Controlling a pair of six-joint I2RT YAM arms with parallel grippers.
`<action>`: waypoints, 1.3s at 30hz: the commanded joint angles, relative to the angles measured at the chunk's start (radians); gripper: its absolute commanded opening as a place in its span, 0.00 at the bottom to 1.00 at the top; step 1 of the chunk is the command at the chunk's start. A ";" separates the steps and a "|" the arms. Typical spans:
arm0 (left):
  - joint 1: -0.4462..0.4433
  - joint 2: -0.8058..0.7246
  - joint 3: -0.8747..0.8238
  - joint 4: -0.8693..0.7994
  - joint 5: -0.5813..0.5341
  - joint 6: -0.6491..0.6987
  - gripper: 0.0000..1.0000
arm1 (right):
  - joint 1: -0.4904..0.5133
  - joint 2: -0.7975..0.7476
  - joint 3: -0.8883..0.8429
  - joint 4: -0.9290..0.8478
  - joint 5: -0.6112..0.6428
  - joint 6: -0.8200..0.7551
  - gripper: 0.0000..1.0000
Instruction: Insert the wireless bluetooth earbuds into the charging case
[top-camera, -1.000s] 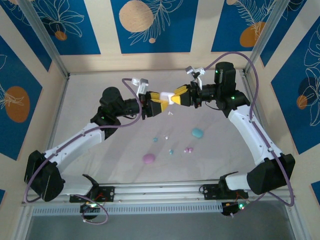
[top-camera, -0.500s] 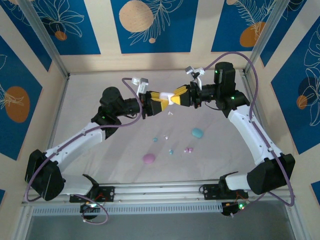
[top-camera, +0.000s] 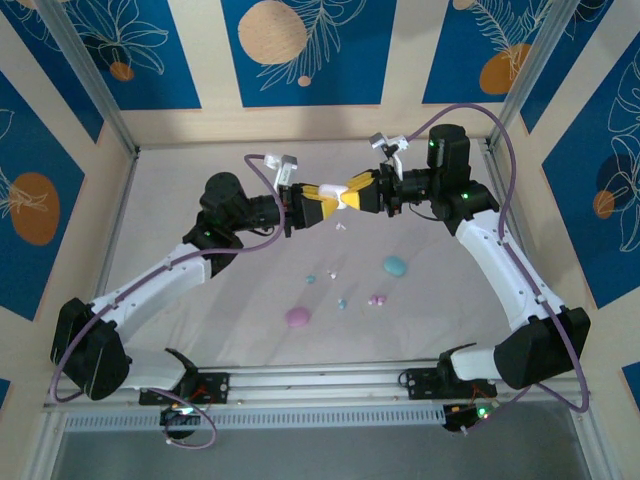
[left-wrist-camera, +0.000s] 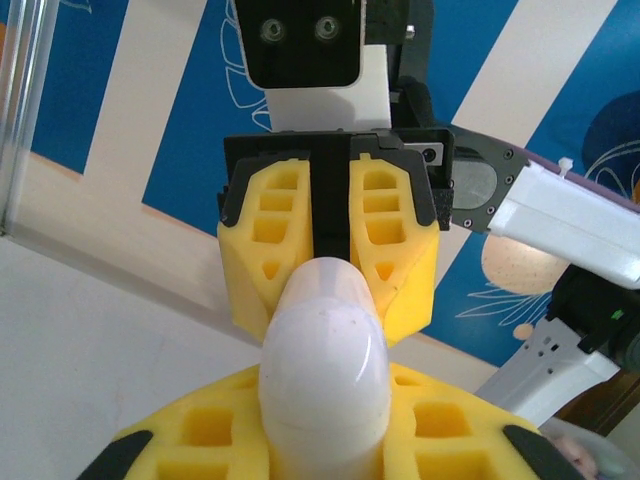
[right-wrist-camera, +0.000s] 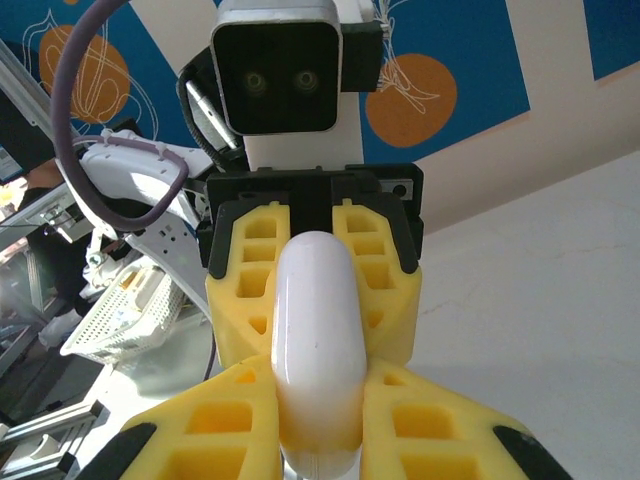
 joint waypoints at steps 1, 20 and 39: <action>0.000 -0.005 0.020 0.012 0.005 0.034 0.13 | 0.002 -0.010 0.014 -0.037 0.026 0.014 0.27; 0.001 -0.051 -0.044 0.027 0.017 0.144 0.11 | -0.013 0.019 0.086 -0.128 0.203 0.119 0.49; 0.001 -0.191 -0.235 -0.019 -0.206 0.292 0.12 | -0.126 -0.119 -0.045 -0.190 0.620 0.289 0.46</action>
